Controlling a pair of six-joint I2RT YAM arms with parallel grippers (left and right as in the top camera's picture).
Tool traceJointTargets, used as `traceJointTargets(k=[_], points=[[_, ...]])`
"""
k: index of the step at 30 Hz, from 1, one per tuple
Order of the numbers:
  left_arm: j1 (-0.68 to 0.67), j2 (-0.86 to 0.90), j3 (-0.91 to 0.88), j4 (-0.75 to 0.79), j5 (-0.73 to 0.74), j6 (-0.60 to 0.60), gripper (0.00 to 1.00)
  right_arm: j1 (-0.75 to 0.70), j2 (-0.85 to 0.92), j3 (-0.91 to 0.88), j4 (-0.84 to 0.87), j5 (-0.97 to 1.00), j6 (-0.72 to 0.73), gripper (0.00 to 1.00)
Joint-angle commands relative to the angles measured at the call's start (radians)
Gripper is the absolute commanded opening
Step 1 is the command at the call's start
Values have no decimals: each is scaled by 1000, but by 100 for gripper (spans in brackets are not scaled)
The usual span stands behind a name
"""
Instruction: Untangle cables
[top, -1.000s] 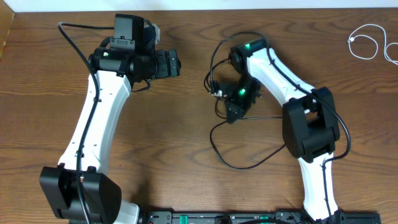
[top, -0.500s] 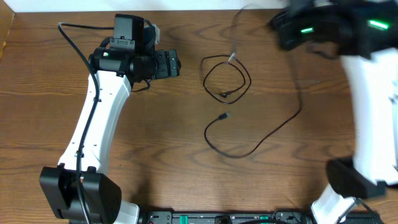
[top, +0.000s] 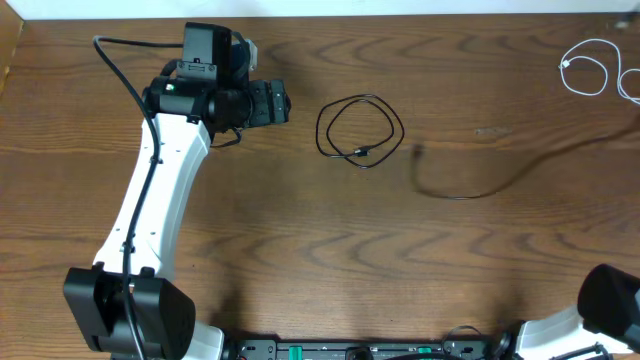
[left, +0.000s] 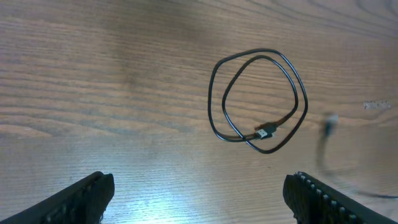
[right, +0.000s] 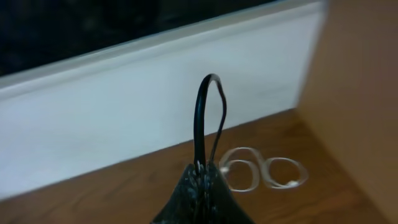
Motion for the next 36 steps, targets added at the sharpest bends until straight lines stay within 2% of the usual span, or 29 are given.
traceJointTargets(k=[1, 7, 16, 26, 27, 28, 29, 30, 31, 32, 36], points=[[3, 4, -4, -3, -10, 14, 92, -118, 37, 2, 56, 9, 16, 1], [3, 4, -4, -3, -10, 14, 92, -237, 75, 2, 158, 20, 16, 1], [2, 4, -10, -3, 0, 13, 92, -301, 161, 1, 248, 109, -42, 1], [2, 6, -34, -3, 0, 14, 92, -266, 407, -4, 140, 20, -184, 1], [2, 6, -35, -3, 0, 13, 92, -256, 428, -4, 124, 18, -199, 4], [2, 6, -35, -3, 0, 13, 92, -248, 443, -4, 112, 18, -207, 12], [2, 6, -35, -2, 0, 13, 92, -235, 462, -4, 97, 18, -209, 40], [2, 6, -35, -1, 0, 13, 92, -228, 469, -4, 90, 17, -208, 55], [2, 6, -35, 0, 1, 13, 92, -219, 473, -4, 84, 11, -208, 80], [2, 6, -35, 2, 1, 13, 92, -212, 473, -4, 80, 6, -202, 99], [-7, 6, -35, 13, 0, 14, 92, -191, 458, -4, 71, -75, -49, 99]])
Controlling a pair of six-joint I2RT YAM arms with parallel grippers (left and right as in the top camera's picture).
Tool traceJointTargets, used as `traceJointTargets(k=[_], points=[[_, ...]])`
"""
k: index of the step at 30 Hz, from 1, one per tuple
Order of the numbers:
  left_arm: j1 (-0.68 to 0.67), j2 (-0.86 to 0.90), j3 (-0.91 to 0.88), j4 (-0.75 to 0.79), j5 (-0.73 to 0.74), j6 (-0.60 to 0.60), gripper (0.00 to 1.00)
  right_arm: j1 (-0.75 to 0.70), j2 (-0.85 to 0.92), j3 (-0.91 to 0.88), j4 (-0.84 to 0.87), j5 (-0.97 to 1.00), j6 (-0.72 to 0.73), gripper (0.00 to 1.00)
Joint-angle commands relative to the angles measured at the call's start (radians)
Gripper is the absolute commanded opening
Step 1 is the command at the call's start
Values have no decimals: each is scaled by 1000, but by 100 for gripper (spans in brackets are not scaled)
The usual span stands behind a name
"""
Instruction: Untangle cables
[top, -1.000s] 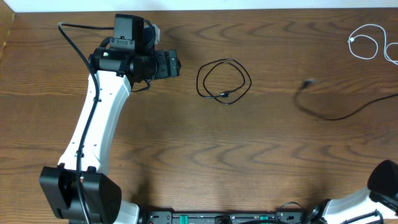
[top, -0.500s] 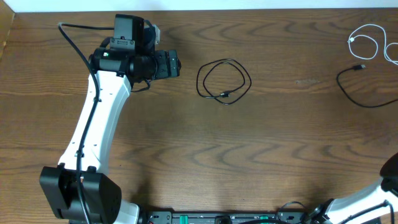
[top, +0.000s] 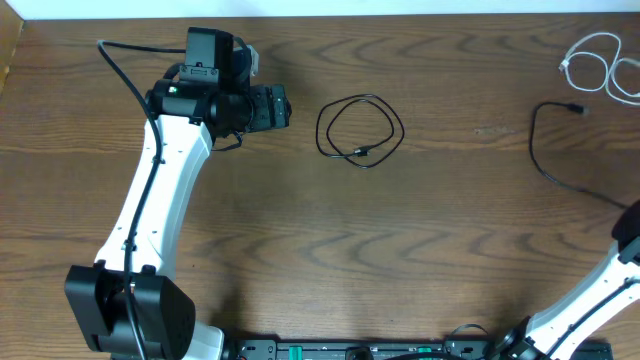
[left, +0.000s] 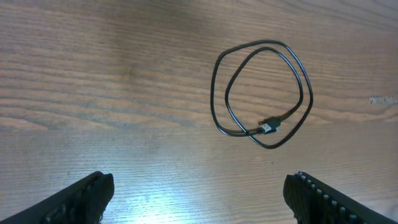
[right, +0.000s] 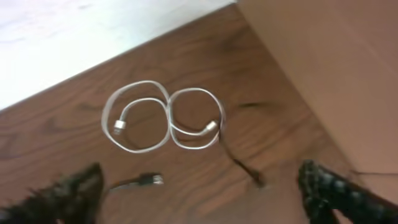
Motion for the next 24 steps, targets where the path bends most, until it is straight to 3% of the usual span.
traceJointTargets(k=[1, 4, 6, 14, 16, 20, 24], points=[[-13, 5, -4, 12, -2, 14, 92, 21, -43, 11, -14, -183, 112, 99], [-37, 8, -6, 34, -2, 14, 92, 45, -43, 11, -55, -445, 113, 99], [-57, 16, -6, 51, -2, 14, 92, 77, -43, 9, -101, -505, 113, 99], [-129, 87, -6, 80, -2, 13, 92, 277, -42, -26, -226, -487, 90, 99], [-143, 107, -6, 81, -2, 13, 92, 341, -42, -62, -226, -461, 91, 95], [-151, 133, -6, 80, -13, 13, 92, 499, -42, -206, -195, -400, 130, 86], [-114, 128, -6, 80, -99, -26, 91, 618, -42, -341, -129, -356, 137, 85]])
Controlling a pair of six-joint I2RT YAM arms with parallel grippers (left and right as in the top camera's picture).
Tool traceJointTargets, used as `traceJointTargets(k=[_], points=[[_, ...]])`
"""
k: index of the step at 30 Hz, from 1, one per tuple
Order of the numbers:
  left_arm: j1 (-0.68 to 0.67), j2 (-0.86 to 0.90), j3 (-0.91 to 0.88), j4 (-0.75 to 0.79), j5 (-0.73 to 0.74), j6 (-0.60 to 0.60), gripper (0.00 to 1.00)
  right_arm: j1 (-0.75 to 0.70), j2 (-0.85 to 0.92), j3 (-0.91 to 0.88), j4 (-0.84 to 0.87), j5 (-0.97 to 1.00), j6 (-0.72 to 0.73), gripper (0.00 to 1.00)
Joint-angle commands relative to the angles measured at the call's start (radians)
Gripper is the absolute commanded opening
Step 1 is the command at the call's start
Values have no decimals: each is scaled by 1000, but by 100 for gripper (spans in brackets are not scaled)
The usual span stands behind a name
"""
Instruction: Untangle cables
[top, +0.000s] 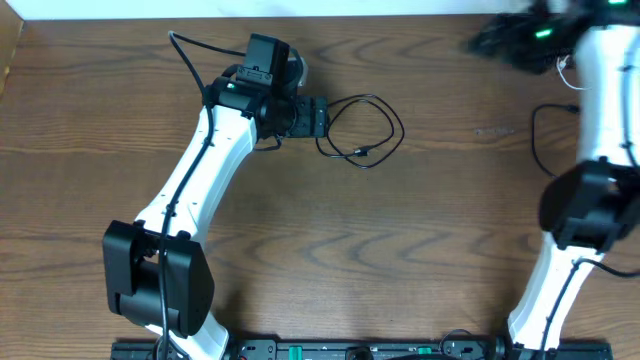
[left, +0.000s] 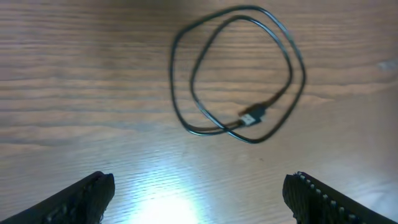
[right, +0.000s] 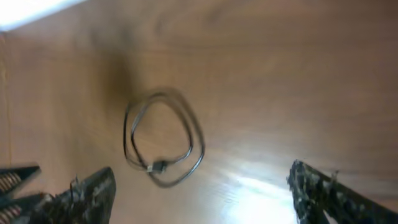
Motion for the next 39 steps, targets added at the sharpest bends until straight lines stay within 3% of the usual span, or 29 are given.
traceJointTargets(k=[1, 9, 20, 39], points=[[50, 0, -5, 2, -79, -39, 91, 103, -30, -110, 45, 54, 5, 85], [197, 0, -5, -40, -56, -65, 91, 325, -30, -261, 111, 232, -326, 86], [273, 0, -5, -61, -56, -61, 91, 520, -30, -426, 165, 240, -661, 86], [273, 0, -5, -86, -56, -62, 92, 577, -29, -624, 435, 293, -673, 76]])
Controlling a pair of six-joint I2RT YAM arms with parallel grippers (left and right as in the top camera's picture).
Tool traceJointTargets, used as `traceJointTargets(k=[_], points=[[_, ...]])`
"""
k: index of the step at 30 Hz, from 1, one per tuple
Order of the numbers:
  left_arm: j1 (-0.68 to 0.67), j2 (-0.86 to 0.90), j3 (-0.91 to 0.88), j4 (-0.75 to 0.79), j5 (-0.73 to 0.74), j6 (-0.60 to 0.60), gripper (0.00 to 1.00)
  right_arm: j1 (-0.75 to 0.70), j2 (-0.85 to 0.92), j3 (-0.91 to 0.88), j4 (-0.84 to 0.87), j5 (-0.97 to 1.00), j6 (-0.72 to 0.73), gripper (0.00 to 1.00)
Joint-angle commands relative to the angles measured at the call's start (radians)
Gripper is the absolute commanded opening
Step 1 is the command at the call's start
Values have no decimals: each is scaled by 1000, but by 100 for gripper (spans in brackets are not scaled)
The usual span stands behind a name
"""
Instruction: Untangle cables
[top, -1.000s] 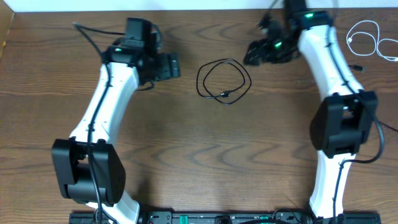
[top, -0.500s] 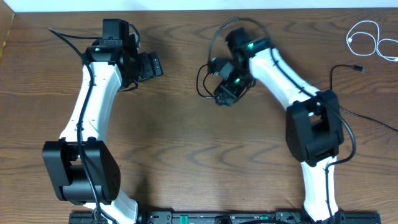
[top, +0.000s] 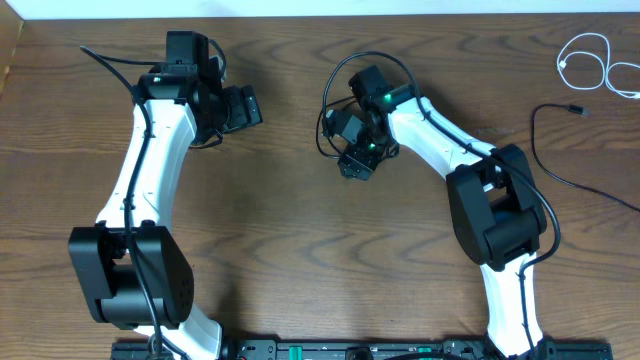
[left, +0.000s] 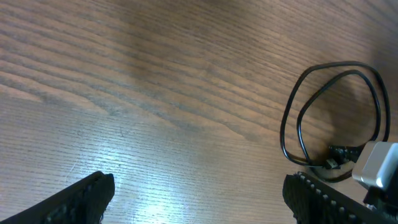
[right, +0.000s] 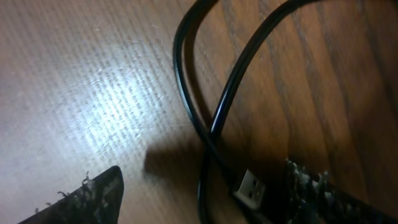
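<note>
A black cable coiled in a double loop (left: 300, 118) lies on the wooden table, its USB plug (right: 252, 186) resting where the strands cross. My right gripper (right: 205, 208) hangs open low over that crossing, one finger on each side. In the overhead view the right gripper (top: 352, 146) covers most of the coil (top: 322, 128). My left gripper (top: 246, 105) stands open to the left of the coil, over bare wood, with nothing between its fingers (left: 78, 199).
A second black cable (top: 548, 150) lies loose at the table's right side. A white cable in two loops (top: 592, 58) sits at the far right corner. The right arm's body (left: 376, 163) shows beside the coil in the left wrist view.
My right arm has moved from the table's far right edge to low over the black coil, still open. My left gripper has drawn back to the left, away from the coil.
My right gripper was shut on a black cable stretched toward the right. Then it was open, with that cable lying beside the white one. The left gripper then stood next to the coil with the right arm high. Now the right is over the coil.
</note>
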Motion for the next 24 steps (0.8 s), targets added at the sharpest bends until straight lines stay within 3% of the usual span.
traceJointTargets(k=[1, 10, 15, 16, 19, 24], points=[[2, 0, -5, -7, -6, -6, 92, -1, -29, -37, 26, 26, -11, 74], [2, 0, -5, -26, -6, -5, 91, -1, -29, -101, -4, 83, 37, 58], [2, 0, -5, -28, -6, -6, 92, -1, -29, -138, -65, 82, 129, 38], [2, 0, -5, -28, -6, -6, 91, -1, -29, -149, -93, 82, 156, 31], [2, 0, -5, -28, -6, -6, 92, -1, -29, -171, -121, 82, 198, 23], [2, 0, -5, -32, -6, -6, 92, -1, -29, -203, -126, 82, 253, 17]])
